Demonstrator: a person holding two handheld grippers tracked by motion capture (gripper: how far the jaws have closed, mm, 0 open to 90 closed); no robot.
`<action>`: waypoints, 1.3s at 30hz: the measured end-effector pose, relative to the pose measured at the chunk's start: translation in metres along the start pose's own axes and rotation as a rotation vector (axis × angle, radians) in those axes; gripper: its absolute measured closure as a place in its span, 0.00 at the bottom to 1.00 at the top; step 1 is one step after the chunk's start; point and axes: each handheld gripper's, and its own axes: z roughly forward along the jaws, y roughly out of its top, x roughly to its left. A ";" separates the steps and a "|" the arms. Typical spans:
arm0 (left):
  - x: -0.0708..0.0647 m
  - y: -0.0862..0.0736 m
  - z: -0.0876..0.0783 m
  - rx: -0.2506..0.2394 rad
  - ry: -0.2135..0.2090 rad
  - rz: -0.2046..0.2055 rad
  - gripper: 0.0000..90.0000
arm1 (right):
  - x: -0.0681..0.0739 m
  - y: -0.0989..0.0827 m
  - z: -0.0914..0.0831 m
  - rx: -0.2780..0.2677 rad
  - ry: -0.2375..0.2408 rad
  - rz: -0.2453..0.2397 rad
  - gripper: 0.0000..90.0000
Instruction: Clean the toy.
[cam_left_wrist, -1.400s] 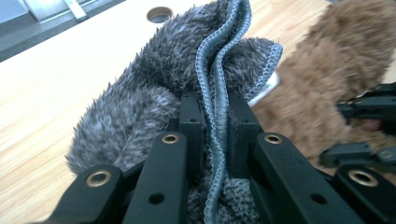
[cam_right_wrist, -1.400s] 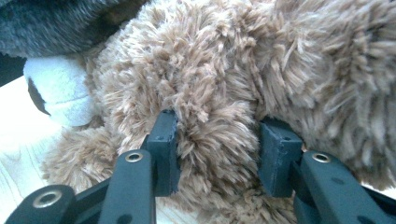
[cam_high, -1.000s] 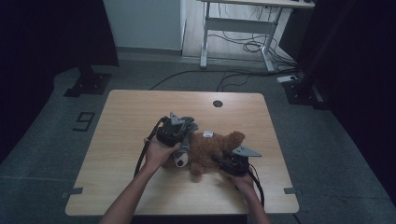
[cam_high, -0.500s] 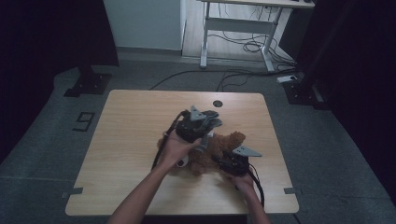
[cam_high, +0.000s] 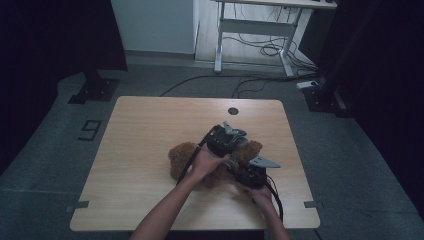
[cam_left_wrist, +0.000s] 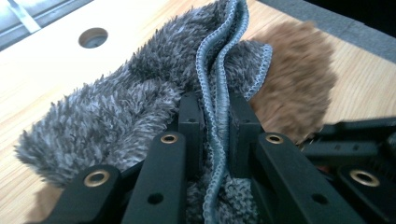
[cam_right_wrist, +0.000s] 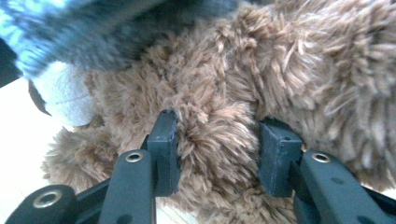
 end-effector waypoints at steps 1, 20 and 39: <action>0.003 -0.004 -0.004 0.000 0.007 -0.005 0.87 | 0.000 0.000 0.000 0.000 0.000 0.001 0.62; 0.052 -0.064 -0.073 -0.054 0.117 -0.087 0.87 | 0.000 0.000 0.000 -0.002 -0.002 0.000 0.62; 0.091 -0.110 -0.113 -0.096 0.122 -0.213 0.86 | 0.000 0.000 0.000 -0.002 -0.002 0.007 0.62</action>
